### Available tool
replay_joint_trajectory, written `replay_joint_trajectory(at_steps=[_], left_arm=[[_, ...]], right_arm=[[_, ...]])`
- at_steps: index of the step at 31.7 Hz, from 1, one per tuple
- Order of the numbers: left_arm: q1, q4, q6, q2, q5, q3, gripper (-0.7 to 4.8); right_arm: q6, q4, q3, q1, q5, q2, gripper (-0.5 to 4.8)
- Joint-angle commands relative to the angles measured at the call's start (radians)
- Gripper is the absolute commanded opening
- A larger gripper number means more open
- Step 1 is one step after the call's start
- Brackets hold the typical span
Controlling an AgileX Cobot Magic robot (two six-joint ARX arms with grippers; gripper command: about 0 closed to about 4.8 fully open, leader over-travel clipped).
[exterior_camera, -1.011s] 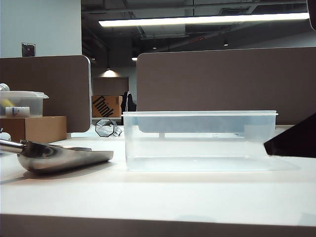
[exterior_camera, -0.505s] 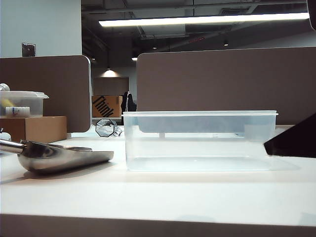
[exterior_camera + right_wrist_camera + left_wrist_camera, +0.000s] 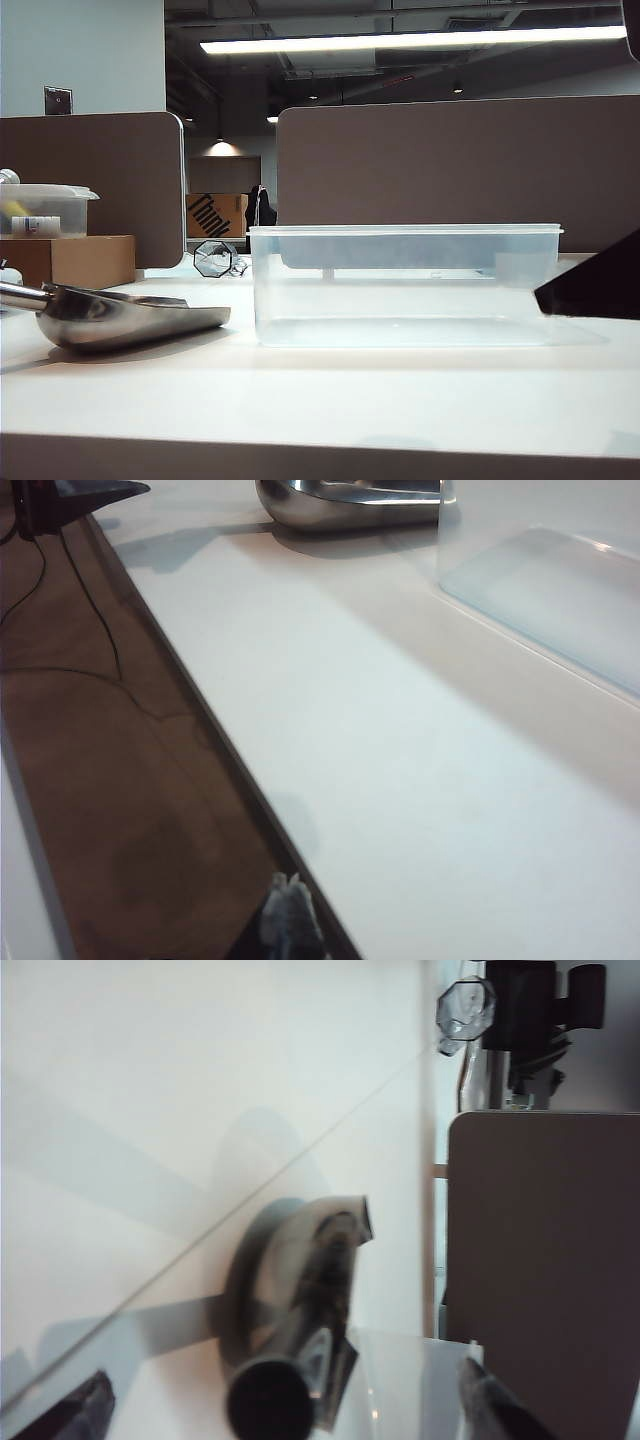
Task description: Pick up the metal ice scoop from the table and place it inside the transparent plastic box.
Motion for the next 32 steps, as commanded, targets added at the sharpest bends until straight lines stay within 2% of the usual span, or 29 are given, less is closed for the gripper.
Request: replay_joint_trajectory(at_steps=[1, 17, 32], left_arm=[[-0.001, 0.047, 0.001, 0.050, 0.003, 0.000, 4.79], [-0.002, 0.316, 0.001, 0.281, 0.000, 0.002, 4.79], [-0.022, 0.438, -0.006, 0.454, -0.016, 0.035, 4.79]], right_arm=[[-0.002, 0.017, 0.001, 0.000, 0.000, 0.000, -0.01], [-0.002, 0.017, 0.001, 0.000, 0.000, 0.000, -0.01], [-0.002, 0.017, 0.001, 0.000, 0.000, 0.000, -0.01]])
